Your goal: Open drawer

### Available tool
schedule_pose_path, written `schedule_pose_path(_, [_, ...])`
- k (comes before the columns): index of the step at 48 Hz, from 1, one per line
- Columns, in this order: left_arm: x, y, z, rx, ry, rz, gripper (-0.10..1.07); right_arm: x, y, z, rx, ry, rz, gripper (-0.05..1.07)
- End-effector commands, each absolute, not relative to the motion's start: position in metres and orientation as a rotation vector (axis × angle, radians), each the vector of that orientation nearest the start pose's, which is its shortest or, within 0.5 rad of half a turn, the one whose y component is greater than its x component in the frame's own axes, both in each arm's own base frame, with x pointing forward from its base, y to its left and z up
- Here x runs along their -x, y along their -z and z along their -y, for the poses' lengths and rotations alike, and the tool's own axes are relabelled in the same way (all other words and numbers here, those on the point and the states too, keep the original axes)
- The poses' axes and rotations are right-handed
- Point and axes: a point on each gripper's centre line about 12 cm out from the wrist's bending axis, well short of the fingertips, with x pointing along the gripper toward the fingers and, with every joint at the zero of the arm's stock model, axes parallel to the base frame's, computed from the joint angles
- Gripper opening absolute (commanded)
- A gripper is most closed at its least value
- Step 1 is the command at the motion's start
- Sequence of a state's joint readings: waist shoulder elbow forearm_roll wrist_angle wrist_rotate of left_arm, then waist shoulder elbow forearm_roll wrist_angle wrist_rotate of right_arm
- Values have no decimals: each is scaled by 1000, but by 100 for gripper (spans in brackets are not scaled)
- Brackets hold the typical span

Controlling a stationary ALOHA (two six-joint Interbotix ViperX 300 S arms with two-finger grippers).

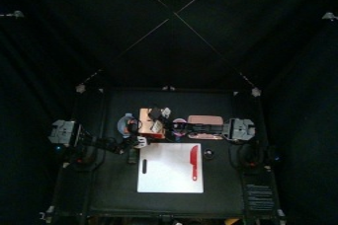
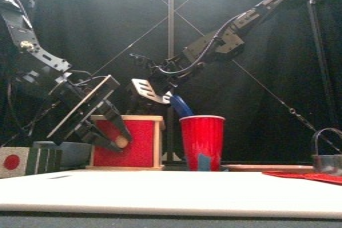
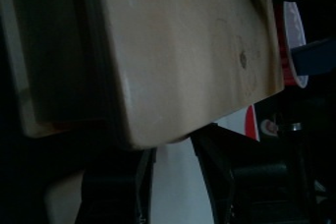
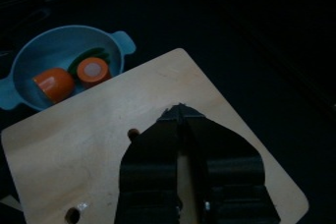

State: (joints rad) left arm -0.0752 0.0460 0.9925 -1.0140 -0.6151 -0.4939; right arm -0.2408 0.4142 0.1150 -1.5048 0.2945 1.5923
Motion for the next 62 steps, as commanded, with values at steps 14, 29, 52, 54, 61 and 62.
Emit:
schedule_pose_path(14, [-316,-106,-8,1193,-701,-356,67,-505,-171,164,-80,551,-523,29])
schedule_pose_path(29, [-314,-100,16,1204,-640,-493,67,-504,-169,163,-81,550,-531,29])
schedule_pose_path(52, [-313,-100,45,1195,-557,-589,67,-504,-169,163,-81,552,-531,29])
schedule_pose_path(54, [-313,-101,47,1195,-551,-589,67,-504,-169,163,-81,552,-531,29])
schedule_pose_path(61, [-313,-101,50,1192,-543,-593,67,-503,-169,164,-81,553,-531,29])
schedule_pose_path(62, [-313,-102,49,1192,-544,-588,67,-503,-169,164,-81,553,-531,29])
